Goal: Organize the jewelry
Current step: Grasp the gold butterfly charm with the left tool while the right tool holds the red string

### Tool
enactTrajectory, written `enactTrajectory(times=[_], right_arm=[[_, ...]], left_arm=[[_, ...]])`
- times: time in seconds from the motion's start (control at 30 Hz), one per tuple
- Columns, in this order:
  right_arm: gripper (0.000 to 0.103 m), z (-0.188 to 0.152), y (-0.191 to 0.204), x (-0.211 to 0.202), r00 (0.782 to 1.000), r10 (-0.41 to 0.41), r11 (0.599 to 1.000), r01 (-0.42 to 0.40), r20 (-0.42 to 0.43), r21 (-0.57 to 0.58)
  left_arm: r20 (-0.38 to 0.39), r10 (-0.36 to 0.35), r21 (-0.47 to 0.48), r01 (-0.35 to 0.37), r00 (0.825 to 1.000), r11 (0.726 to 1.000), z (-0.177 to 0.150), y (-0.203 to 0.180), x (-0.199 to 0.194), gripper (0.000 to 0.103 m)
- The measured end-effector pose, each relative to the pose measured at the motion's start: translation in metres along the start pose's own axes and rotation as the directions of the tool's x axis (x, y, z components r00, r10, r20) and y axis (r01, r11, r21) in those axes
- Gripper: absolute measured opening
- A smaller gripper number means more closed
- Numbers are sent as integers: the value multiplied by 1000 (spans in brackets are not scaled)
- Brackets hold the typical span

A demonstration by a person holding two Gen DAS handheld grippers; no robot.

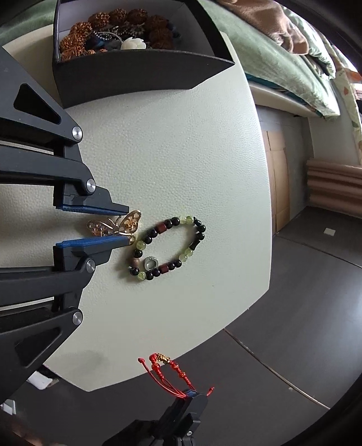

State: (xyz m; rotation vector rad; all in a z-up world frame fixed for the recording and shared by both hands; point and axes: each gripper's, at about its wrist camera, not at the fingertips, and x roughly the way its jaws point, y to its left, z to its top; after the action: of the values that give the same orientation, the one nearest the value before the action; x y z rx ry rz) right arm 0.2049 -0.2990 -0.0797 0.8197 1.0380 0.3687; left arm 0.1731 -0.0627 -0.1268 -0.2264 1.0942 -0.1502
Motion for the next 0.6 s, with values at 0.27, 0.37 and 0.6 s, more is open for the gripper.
enactTrajectory(times=[0.27,0.37,0.6], right_arm=[[8,-4,7,5,1000,2,1000,-2,-11,-26],[8,-7,13,9,1000,20,999,-21,-23,-44],[8,-23,38,21,991,109,988,-117,-73,-105]], left_arm=[[83,-42,-21,44,996,999,8,3,-32,13],[114,-59,-26,63,992,998,9,6,-47,13],[196,-77,-76,93,978,993,9,28,-89,13]])
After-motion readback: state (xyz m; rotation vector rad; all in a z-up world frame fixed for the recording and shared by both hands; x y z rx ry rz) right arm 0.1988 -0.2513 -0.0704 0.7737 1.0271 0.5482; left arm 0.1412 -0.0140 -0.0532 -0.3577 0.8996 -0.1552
